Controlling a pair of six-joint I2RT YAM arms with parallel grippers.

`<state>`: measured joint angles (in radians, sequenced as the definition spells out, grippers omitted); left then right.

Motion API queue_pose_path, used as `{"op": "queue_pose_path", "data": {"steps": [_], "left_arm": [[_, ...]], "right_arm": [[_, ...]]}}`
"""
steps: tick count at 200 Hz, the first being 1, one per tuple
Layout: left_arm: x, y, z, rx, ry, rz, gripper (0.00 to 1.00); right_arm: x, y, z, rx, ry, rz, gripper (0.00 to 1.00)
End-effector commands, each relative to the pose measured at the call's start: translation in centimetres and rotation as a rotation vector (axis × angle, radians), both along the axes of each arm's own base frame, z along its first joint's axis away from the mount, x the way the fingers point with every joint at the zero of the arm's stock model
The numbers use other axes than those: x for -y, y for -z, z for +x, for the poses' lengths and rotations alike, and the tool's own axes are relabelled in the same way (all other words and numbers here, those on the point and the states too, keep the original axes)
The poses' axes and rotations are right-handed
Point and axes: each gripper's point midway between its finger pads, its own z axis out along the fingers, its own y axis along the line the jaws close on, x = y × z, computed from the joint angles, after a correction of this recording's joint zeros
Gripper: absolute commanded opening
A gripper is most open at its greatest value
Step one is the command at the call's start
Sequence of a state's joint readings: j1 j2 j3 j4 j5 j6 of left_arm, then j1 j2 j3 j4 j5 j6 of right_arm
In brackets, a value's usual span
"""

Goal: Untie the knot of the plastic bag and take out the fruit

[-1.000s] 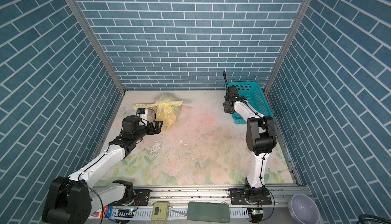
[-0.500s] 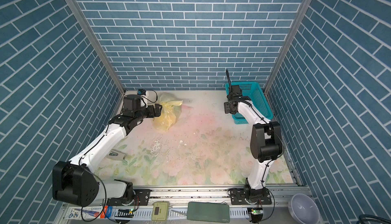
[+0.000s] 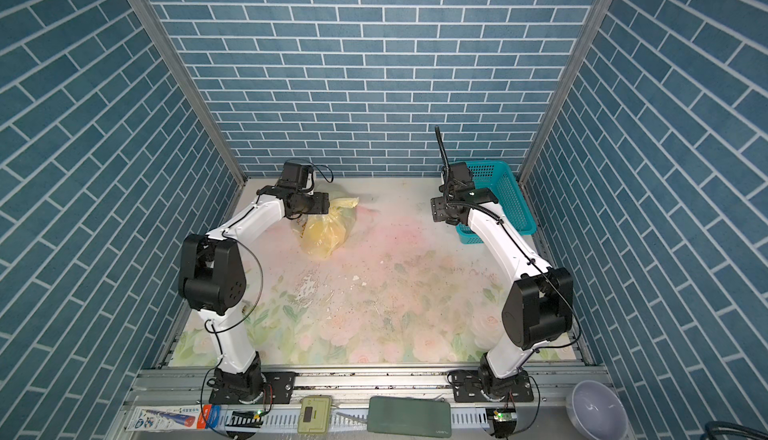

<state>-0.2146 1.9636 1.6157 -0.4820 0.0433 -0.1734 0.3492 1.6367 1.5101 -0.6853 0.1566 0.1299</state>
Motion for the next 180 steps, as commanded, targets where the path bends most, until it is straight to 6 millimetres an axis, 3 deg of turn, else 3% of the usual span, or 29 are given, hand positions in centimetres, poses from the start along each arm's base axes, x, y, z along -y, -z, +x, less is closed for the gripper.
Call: {"op": "queue_pose_path", "data": {"steps": [1, 11, 44, 81, 142, 180], "left_arm": [[-0.1, 0.9, 0.3, -0.044, 0.024, 0.047, 0.77], [0.1, 1.3, 0.6, -0.054, 0.033, 0.047, 0.73], [1.1, 2.7, 0.8, -0.082, 0.073, 0.018, 0.43], [3.1, 2.9, -0.7, -0.084, 0.159, -0.002, 0.13], [9.5, 0.6, -4.7, -0.036, 0.379, -0.048, 0.00], [15.0, -1.2, -9.3, -0.028, 0.576, -0.093, 0.00]], "right_arm": [[0.5, -0.9, -1.6, -0.003, 0.026, 0.004, 0.74], [0.5, -0.9, -1.8, -0.002, 0.027, 0.006, 0.73], [0.7, -0.7, -2.0, -0.001, 0.028, 0.007, 0.72], [0.5, -0.8, -2.0, 0.003, 0.023, 0.013, 0.72], [0.2, -1.3, -2.1, 0.008, 0.009, 0.026, 0.72], [0.0, -1.7, -2.7, 0.003, -0.007, 0.045, 0.72]]}}
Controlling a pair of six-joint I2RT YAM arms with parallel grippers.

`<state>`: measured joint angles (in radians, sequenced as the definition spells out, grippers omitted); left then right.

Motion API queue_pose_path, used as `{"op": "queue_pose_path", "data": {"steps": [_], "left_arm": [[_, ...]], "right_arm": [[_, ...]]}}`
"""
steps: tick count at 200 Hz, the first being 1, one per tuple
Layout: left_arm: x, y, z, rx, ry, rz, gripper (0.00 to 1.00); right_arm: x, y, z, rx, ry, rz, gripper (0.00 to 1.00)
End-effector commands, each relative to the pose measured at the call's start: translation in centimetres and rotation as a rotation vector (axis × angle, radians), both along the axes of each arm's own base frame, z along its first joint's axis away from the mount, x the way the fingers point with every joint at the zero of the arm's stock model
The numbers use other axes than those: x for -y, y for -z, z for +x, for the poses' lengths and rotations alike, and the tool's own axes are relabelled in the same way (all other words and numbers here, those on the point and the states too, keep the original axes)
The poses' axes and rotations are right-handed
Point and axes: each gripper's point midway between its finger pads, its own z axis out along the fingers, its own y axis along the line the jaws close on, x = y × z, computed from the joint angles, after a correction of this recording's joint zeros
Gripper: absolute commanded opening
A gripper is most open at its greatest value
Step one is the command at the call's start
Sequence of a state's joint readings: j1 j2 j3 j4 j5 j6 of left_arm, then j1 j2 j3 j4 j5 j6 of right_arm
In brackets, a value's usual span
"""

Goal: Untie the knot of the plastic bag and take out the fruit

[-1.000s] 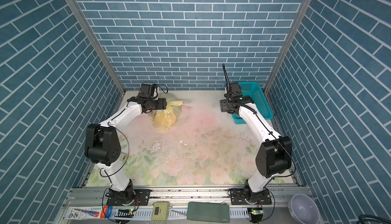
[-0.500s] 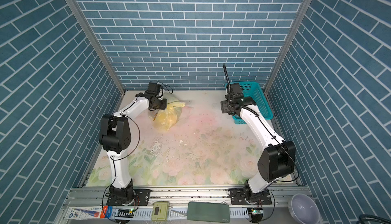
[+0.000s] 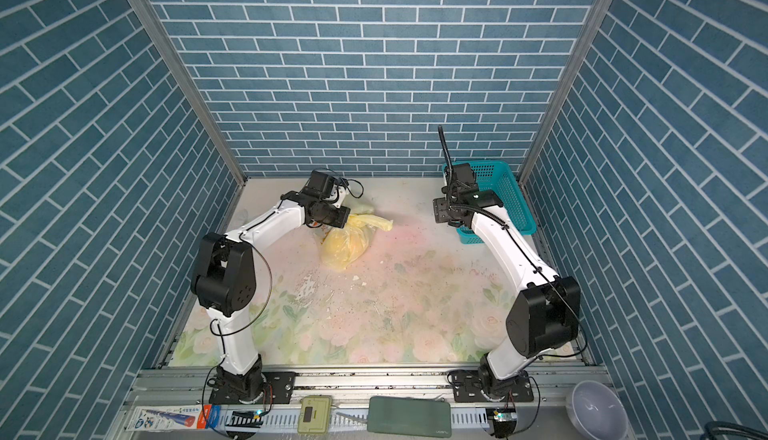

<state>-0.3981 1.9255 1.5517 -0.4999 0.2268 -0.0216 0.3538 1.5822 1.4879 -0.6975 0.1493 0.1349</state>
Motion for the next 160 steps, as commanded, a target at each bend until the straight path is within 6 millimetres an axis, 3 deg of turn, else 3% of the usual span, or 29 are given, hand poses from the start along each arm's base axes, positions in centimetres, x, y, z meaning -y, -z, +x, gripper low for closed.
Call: {"op": "queue_pose_path", "data": {"steps": [1, 49, 86, 126, 142, 151, 160], "left_arm": [[3.9, -1.9, -3.5, 0.010, 0.167, -0.054, 0.00], [8.3, -1.5, -12.3, -0.055, 0.414, -0.048, 0.00], [7.5, 0.1, -18.4, -0.113, 0.500, 0.012, 0.00], [3.7, 0.7, -19.9, -0.063, 0.443, 0.105, 0.00], [3.0, 0.5, -19.9, -0.039, 0.429, 0.120, 0.00], [3.0, 0.4, -19.9, -0.033, 0.419, 0.115, 0.08], [3.1, 0.2, -19.9, -0.027, 0.410, 0.094, 0.25]], "right_arm": [[-0.1, -0.6, -1.6, -0.014, -0.002, 0.030, 0.72], [-0.5, -0.5, -3.1, -0.042, -0.029, 0.068, 0.71], [-1.1, -0.1, -4.2, -0.067, -0.061, 0.104, 0.71], [-3.4, 0.9, -6.0, -0.107, -0.165, 0.164, 0.70], [-5.8, 1.5, -7.3, -0.123, -0.265, 0.224, 0.70], [-7.2, 1.6, -8.1, -0.124, -0.327, 0.258, 0.70], [-8.5, 1.8, -8.8, -0.123, -0.388, 0.288, 0.70]]}}
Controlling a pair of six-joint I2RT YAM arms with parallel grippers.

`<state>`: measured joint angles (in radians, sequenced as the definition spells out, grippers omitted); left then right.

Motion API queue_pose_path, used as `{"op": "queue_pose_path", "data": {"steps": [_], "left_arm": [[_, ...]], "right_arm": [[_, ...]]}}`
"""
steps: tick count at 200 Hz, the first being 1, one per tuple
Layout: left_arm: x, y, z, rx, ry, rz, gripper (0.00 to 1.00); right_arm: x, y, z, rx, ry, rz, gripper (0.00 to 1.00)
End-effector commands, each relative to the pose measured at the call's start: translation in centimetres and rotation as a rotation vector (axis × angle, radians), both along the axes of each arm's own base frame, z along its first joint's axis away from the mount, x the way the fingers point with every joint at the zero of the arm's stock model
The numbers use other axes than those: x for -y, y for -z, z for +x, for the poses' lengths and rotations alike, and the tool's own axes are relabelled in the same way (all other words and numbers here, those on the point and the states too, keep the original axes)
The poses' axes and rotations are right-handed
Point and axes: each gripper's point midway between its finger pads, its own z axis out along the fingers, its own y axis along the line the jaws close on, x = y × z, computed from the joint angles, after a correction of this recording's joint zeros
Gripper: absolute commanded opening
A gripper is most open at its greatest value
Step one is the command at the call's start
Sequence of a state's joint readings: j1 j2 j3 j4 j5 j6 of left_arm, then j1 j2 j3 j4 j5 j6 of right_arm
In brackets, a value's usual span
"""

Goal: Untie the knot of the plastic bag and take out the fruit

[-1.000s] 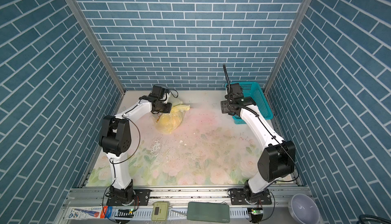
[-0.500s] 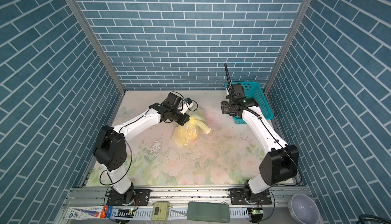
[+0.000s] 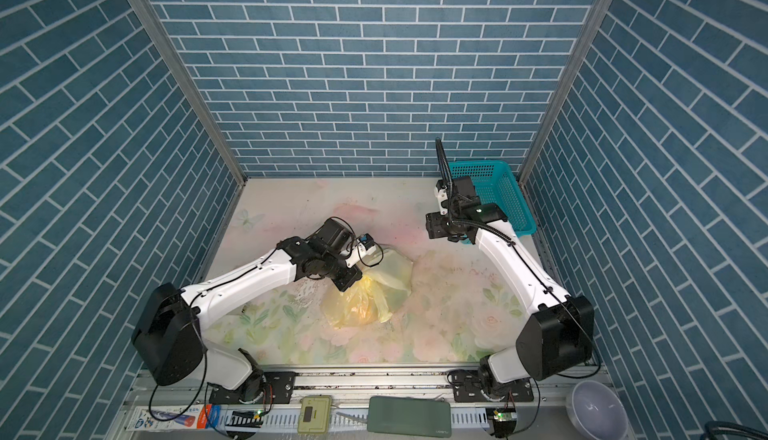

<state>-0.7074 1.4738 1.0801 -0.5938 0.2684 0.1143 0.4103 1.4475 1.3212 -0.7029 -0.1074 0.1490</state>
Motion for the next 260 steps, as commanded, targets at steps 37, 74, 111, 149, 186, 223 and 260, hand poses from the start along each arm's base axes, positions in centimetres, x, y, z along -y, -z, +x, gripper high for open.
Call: {"op": "queue_pose_path", "data": {"steps": [37, 74, 111, 149, 186, 223, 260], "left_arm": [[-0.7, -1.2, -0.2, 0.044, -0.125, -0.113, 0.63], [-2.3, -1.2, -0.8, 0.064, -0.263, -0.183, 0.72], [-1.8, -0.5, -0.7, 0.048, -0.333, -0.302, 0.76], [-1.0, 0.9, -1.1, 0.031, -0.335, -0.302, 0.76], [-1.2, 2.0, -1.0, 0.053, -0.354, -0.271, 0.63], [-1.5, 2.2, -0.7, 0.076, -0.374, -0.255, 0.41], [-1.1, 2.2, -0.5, 0.079, -0.371, -0.255, 0.35]], "right_arm": [[-8.3, 0.9, -5.3, 0.011, -0.403, 0.206, 0.73], [-11.3, 1.1, -7.1, 0.061, -0.559, 0.221, 0.76], [-13.6, 2.5, -8.4, 0.086, -0.716, 0.180, 0.78], [-14.9, 4.1, -10.0, 0.074, -0.844, 0.144, 0.79], [-15.3, 6.3, -10.8, 0.052, -0.907, 0.096, 0.79], [-15.2, 8.0, -9.9, 0.073, -0.912, 0.012, 0.79], [-15.1, 9.4, -9.3, 0.059, -0.912, -0.028, 0.76]]}}
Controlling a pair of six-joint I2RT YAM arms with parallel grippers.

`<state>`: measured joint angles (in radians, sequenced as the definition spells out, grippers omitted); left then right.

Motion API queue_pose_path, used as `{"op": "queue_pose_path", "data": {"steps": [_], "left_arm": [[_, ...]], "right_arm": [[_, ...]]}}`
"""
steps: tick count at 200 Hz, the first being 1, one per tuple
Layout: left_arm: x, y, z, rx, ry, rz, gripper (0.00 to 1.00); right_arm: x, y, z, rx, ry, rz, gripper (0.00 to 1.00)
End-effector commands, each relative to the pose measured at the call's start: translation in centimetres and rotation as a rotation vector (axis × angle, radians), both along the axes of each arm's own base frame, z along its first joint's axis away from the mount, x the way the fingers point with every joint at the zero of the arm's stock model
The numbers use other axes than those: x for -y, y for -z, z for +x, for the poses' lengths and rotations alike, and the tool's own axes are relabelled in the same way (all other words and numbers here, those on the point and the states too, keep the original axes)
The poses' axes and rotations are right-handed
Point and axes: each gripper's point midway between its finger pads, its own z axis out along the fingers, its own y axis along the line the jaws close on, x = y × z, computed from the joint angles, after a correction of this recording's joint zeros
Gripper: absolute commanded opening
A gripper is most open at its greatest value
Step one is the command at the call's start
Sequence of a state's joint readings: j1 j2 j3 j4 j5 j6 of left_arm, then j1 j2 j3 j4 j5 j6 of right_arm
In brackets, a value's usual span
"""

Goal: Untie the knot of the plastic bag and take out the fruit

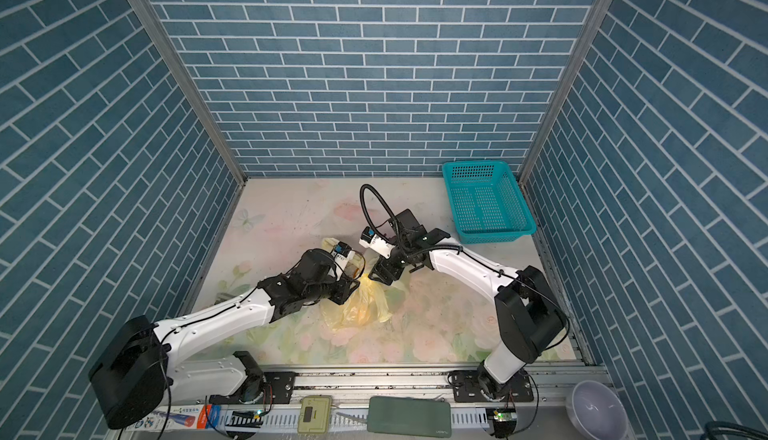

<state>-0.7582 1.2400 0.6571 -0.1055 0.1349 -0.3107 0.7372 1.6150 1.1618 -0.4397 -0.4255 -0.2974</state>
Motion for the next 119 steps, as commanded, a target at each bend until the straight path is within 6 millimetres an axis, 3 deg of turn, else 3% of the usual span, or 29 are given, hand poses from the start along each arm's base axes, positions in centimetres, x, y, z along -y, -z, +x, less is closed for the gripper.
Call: {"op": "queue_pose_path", "data": {"steps": [1, 35, 69, 97, 119], "left_arm": [[0.2, 0.4, 0.2, 0.008, -0.008, 0.009, 0.35], [0.6, 0.3, 0.2, 0.018, -0.002, 0.015, 0.32], [0.7, 0.1, 0.1, 0.029, -0.002, 0.021, 0.28], [0.4, 0.0, 0.0, 0.039, -0.006, 0.027, 0.27], [0.1, -0.3, 0.2, 0.055, -0.022, 0.030, 0.23]], "right_arm": [[0.3, 1.6, 0.1, 0.042, -0.050, -0.052, 0.76], [-0.5, 1.3, 0.7, 0.046, -0.028, -0.018, 0.70], [-1.2, 0.8, 0.9, 0.028, -0.027, 0.008, 0.58], [-1.2, 1.2, 0.9, 0.011, -0.028, -0.002, 0.41], [-1.1, 1.5, 0.9, -0.001, -0.024, -0.018, 0.14]]}}
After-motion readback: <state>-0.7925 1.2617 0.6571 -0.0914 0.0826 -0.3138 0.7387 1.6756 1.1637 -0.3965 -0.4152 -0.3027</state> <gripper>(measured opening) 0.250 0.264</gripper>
